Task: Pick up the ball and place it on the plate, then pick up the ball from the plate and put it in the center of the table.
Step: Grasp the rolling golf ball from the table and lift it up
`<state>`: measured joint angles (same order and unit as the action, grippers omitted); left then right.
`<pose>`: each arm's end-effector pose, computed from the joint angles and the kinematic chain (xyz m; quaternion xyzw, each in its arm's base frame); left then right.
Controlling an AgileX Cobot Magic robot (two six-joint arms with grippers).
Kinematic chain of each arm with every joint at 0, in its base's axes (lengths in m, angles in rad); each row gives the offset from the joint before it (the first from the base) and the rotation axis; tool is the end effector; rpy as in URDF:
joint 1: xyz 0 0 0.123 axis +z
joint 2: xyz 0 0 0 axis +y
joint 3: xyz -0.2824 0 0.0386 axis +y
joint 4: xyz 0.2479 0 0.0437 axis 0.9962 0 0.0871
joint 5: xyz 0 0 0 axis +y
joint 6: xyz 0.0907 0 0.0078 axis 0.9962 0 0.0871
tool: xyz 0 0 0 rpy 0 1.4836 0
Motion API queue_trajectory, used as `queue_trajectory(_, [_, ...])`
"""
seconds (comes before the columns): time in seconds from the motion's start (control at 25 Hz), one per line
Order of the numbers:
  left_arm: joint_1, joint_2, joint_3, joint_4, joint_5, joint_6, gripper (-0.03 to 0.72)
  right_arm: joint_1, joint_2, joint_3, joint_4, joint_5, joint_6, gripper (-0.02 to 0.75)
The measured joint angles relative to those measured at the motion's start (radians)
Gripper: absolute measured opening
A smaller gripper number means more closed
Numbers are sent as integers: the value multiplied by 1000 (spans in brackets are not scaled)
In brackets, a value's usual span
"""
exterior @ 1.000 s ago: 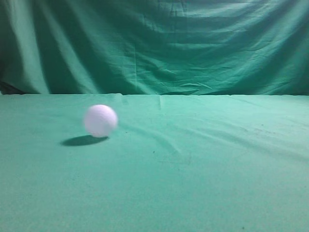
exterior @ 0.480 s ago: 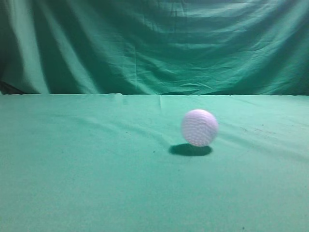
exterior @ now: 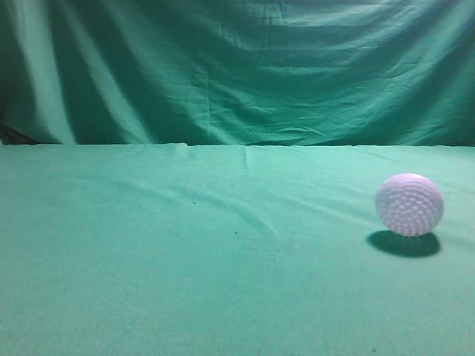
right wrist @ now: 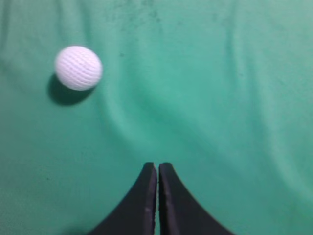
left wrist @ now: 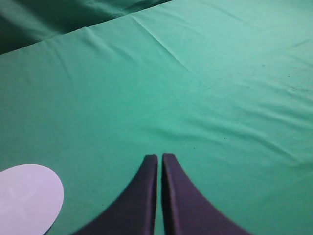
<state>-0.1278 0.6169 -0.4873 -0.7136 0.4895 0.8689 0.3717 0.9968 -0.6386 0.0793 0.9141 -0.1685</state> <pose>0.1177 -0.0434 0.2933 0.2254 0.8034 -0.1071 0.5406 0.1477 0.0637 0.2509 -0.2446 0.9499 0.0547 0.1869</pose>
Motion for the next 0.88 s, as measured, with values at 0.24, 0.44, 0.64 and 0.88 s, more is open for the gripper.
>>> queue_trajectory(0.24, [0, -2, 0, 26, 0, 11, 0, 163, 182, -96, -80, -26, 23, 0])
queue_trajectory(0.44, [0, -3, 0, 27, 0, 12, 0, 190, 314, -159, -54, -34, 29, 231])
queue_trajectory(0.64, [0, -3, 0, 28, 0, 12, 0, 193, 428, -196, 74, -34, -104, 561])
queue_trajectory(0.88, [0, -3, 0, 28, 0, 13, 0, 206, 555, -269, 91, -37, -128, 624])
